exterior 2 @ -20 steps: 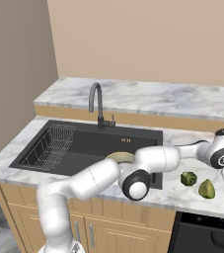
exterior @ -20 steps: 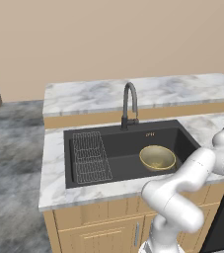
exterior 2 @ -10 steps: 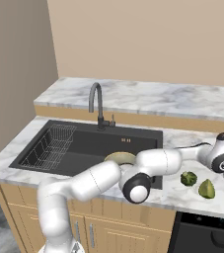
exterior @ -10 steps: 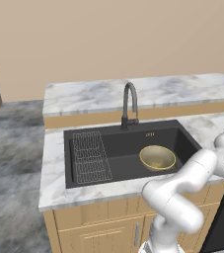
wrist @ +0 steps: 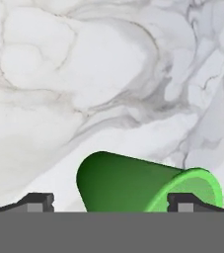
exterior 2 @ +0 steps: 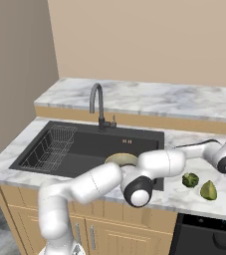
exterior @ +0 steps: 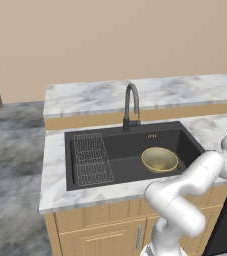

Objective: Remove the broccoli and lemon wedge from the sink. Then move the bowl and cup from the counter to the sink for washing.

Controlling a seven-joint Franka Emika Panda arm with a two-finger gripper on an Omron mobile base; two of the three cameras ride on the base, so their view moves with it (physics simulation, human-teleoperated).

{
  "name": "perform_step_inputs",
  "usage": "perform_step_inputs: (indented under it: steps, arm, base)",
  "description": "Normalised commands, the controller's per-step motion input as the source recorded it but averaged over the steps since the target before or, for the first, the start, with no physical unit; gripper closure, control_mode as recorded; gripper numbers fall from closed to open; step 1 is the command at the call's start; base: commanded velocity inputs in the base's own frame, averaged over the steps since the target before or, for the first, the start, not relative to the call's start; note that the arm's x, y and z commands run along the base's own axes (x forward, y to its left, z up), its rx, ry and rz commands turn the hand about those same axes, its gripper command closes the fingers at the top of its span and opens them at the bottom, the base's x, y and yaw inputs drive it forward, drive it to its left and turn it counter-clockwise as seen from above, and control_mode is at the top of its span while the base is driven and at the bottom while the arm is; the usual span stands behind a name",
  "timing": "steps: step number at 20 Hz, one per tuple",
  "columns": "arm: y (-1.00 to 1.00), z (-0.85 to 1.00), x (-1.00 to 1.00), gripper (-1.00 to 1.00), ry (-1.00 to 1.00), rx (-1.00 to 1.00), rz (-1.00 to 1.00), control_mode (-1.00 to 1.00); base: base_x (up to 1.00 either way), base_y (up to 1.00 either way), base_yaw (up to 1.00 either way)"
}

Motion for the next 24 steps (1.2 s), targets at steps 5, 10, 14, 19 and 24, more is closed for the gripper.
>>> perform_step_inputs:
  steps: [5,10,14,19,24]
  arm:
    - [0.11,0.11,-0.16,1.00,0.00,0.13,-0.06,-1.00]
    - [0.16,0.01,-0.01,1.00,0.00,0.10,-0.07,-1.00]
    - [0.19,0.04,0.00,1.00,0.00,0.10,-0.03,-1.00]
    - [0.17,0.12,0.00,1.00,0.00,0.09,-0.01,-1.00]
    - [0.14,0.24,0.04,1.00,-0.01,0.05,0.00,-1.00]
  base:
    - [0.00,0.00,0.00]
    - [0.00,0.00,0.00]
    - [0.00,0.00,0.00]
    - [0.00,0.00,0.00]
    - [0.00,0.00,0.00]
